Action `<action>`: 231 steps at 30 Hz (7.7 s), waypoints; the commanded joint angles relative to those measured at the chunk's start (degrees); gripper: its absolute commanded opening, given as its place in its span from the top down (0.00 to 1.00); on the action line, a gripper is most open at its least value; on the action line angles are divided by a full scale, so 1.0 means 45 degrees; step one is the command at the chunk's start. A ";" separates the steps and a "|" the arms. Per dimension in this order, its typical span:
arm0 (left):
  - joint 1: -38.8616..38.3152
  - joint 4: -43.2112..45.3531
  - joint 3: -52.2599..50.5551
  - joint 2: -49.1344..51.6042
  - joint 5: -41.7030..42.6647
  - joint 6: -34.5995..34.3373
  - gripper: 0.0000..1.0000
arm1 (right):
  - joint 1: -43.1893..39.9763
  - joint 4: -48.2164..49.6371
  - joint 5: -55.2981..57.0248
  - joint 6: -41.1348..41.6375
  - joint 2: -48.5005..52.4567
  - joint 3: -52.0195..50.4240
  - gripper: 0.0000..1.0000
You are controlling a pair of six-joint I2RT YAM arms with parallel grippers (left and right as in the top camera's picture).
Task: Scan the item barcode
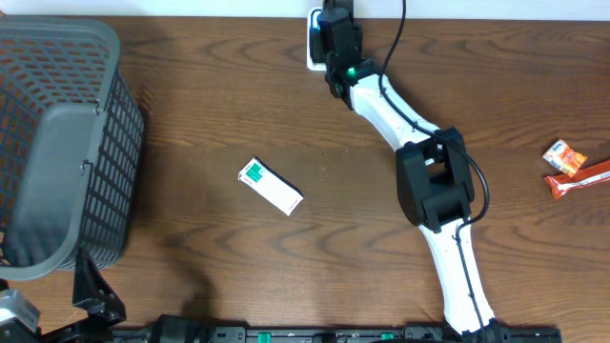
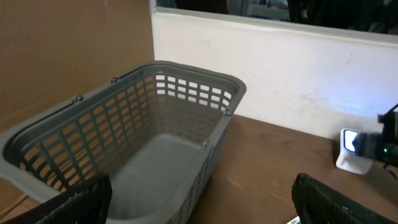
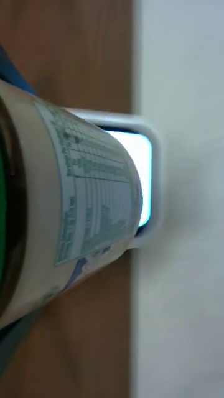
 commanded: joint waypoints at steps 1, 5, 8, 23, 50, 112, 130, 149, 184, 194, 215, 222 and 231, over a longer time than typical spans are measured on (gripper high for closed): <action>0.0053 0.0024 0.0005 0.0010 -0.0078 -0.0107 0.08 | -0.0296 -0.1525 -0.0369 -0.0257 -0.2234 0.0534 0.51; 0.0053 0.0029 0.0005 0.0010 -0.0078 -0.0102 0.07 | -0.0996 -0.5591 -0.1166 -0.0233 -0.3657 0.0534 0.49; 0.0053 0.0024 0.0005 0.0010 -0.0078 -0.0102 0.08 | -0.1836 -0.8228 -0.1802 -0.0194 -0.4124 0.0534 0.49; 0.0053 0.0024 0.0005 0.0010 -0.0078 -0.0102 0.07 | -0.7116 -1.1205 -0.3667 -0.0199 -0.1637 0.0097 0.48; 0.0053 0.0029 0.0005 0.0010 -0.0078 -0.0102 0.07 | -1.1628 -1.3177 -0.3458 -0.0491 -0.0729 0.1370 0.01; 0.0053 0.0029 0.0005 0.0010 -0.0078 -0.0107 0.08 | -0.5450 -1.0176 -0.2147 0.1792 -0.2356 -0.1399 0.55; 0.0053 0.0024 0.0005 0.0010 -0.0078 -0.0102 0.07 | -0.7592 -0.9641 -0.0865 0.1321 -0.1520 -0.1413 0.55; 0.0053 0.0024 0.0005 0.0010 -0.0078 -0.0102 0.08 | -0.9734 -1.0826 0.0238 0.0826 -0.1525 -0.1409 0.57; 0.0053 0.0024 0.0005 0.0010 -0.0078 -0.0102 0.07 | -0.4741 -1.3459 -0.3886 0.0937 -0.3400 -0.1409 0.01; 0.0053 0.0024 0.0005 0.0010 -0.0078 -0.0107 0.07 | -0.5095 -0.9471 -0.3536 0.0986 -0.3293 -0.1409 0.39; 0.0053 0.0024 0.0005 0.0010 -0.0078 -0.0107 0.07 | -0.6635 -0.5795 -0.0622 -0.0262 -0.1491 -0.1409 0.99; 0.0053 0.0024 0.0005 0.0010 -0.0078 -0.0102 0.08 | -0.7849 -0.6110 -0.0894 -0.0296 -0.1447 -0.1413 0.99; 0.0053 0.0029 0.0005 0.0010 -0.0078 -0.0107 0.07 | -0.8597 -0.6815 -0.0772 -0.0491 -0.1438 -0.1413 0.99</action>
